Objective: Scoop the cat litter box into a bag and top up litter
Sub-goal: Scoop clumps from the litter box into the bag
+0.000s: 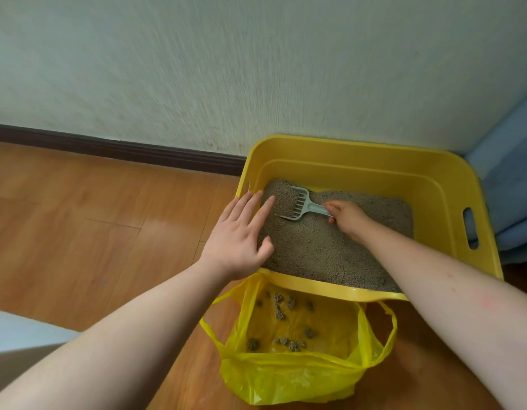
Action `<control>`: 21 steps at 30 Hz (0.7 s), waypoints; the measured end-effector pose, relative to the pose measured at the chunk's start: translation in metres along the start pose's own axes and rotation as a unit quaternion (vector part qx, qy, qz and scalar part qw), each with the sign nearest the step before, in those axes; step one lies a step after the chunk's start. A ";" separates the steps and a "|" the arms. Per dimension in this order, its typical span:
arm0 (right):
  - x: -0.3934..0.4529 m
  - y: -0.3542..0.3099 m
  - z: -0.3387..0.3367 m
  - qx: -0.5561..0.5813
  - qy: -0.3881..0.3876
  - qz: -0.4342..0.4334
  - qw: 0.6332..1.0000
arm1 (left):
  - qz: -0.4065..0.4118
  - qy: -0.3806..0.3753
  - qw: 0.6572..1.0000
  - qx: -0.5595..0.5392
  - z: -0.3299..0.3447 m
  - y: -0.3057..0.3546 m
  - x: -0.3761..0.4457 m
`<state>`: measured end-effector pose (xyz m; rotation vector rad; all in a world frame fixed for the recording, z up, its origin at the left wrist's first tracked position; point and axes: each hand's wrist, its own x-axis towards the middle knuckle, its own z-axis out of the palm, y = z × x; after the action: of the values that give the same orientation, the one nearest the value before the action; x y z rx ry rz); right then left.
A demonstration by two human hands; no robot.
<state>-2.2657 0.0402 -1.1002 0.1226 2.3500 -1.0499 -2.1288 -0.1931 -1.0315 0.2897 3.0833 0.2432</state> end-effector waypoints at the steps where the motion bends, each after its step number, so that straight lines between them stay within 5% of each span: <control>1: -0.003 0.002 -0.002 0.000 0.000 -0.003 1.000 | 0.000 0.001 1.000 -0.001 0.000 -0.001 0.000; 21: -0.079 0.048 -0.067 0.032 -0.025 -0.016 0.999 | 0.017 0.002 1.000 0.009 0.000 -0.001 -0.001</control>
<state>-2.2152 0.1318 -1.0537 0.0809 2.2818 -1.1303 -2.1276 -0.1944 -1.0321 0.3423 3.0891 0.2168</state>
